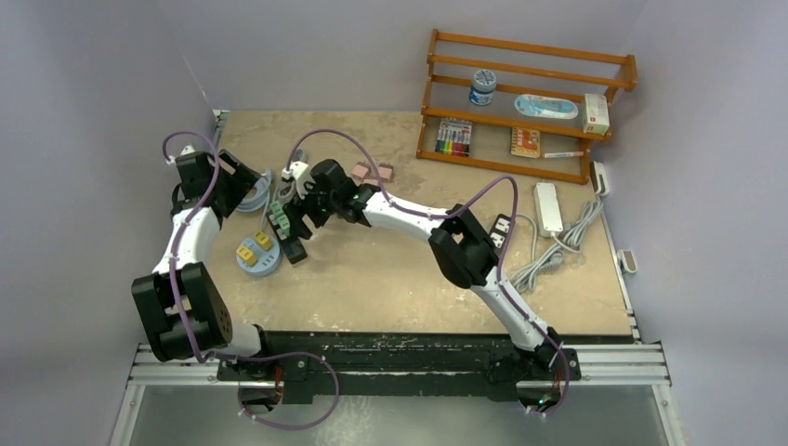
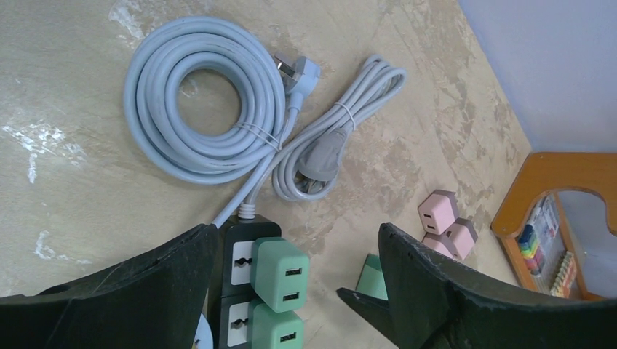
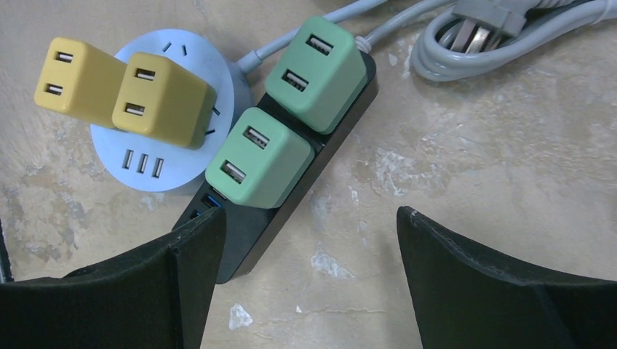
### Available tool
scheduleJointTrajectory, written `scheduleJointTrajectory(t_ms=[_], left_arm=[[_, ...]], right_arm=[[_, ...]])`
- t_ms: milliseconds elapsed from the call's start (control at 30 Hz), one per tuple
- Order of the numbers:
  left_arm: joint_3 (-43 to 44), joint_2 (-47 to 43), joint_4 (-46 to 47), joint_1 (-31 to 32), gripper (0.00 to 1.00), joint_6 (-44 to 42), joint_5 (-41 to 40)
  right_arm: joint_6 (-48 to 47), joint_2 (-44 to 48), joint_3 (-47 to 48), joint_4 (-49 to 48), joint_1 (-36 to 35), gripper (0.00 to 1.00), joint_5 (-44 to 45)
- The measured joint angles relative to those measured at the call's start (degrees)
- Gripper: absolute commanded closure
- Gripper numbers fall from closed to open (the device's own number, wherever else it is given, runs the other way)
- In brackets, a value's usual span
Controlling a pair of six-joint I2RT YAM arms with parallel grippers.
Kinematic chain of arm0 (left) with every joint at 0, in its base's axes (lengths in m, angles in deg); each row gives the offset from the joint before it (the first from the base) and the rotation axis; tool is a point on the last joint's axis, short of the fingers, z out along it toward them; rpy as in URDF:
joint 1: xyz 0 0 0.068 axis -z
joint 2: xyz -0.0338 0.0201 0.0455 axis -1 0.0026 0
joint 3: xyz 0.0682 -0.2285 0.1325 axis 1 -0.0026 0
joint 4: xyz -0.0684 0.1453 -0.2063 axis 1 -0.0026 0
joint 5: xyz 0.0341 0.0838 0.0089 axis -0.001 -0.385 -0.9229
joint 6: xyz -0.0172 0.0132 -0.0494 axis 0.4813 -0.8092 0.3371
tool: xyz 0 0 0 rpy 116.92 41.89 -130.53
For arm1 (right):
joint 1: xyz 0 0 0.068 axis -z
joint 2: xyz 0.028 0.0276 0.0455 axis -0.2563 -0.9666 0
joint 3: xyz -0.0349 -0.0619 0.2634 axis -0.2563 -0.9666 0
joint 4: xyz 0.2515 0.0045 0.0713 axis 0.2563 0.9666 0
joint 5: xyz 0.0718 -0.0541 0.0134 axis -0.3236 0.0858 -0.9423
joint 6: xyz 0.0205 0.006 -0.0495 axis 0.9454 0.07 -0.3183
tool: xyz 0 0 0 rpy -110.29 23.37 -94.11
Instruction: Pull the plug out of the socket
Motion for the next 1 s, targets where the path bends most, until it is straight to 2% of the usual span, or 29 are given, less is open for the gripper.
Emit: scheduleJointTrajectory(t_ms=[67, 100, 133, 267, 500, 633, 733, 900, 1000], left_arm=[[-0.17, 0.0, 0.44, 0.0, 0.2, 1.01, 0.39], [-0.31, 0.0, 0.72, 0.0, 0.2, 1.31, 0.48], [-0.5, 0.0, 0.79, 0.0, 0.2, 1.66, 0.59], [-1.46, 0.0, 1.44, 0.0, 0.2, 3.56, 0.63], [-2.99, 0.0, 2.75, -0.04, 0.2, 6.16, 1.05], [-2.99, 0.0, 2.56, -0.59, 0.2, 6.12, 0.79], [-2.99, 0.0, 2.45, -0.92, 0.2, 6.12, 0.63], [-2.99, -0.07, 2.43, -0.98, 0.2, 6.12, 0.55], [-3.06, -0.33, 2.71, -1.01, 0.21, 6.34, 0.68]], right_arm=[[0.28, -0.31, 0.02, -0.13, -0.31, 0.12, 0.0], [0.44, -0.33, 0.02, -0.22, -0.5, 0.09, 0.0], [0.7, -0.33, 0.02, -0.63, -0.68, 0.01, 0.0], [1.66, -0.31, 0.13, -3.28, -1.38, 0.01, 0.68], [2.32, -5.16, 9.6, -2.99, -2.32, 0.07, 4.39], [2.38, -8.28, 11.28, -2.84, -2.47, 0.14, 5.2], [2.56, -10.27, 11.32, -2.1, -2.47, 0.27, 5.27], [3.1, -10.32, 10.8, -3.28, -2.8, 0.75, 5.86], [2.56, -8.41, 8.5, -4.66, -2.67, 0.92, 8.98]])
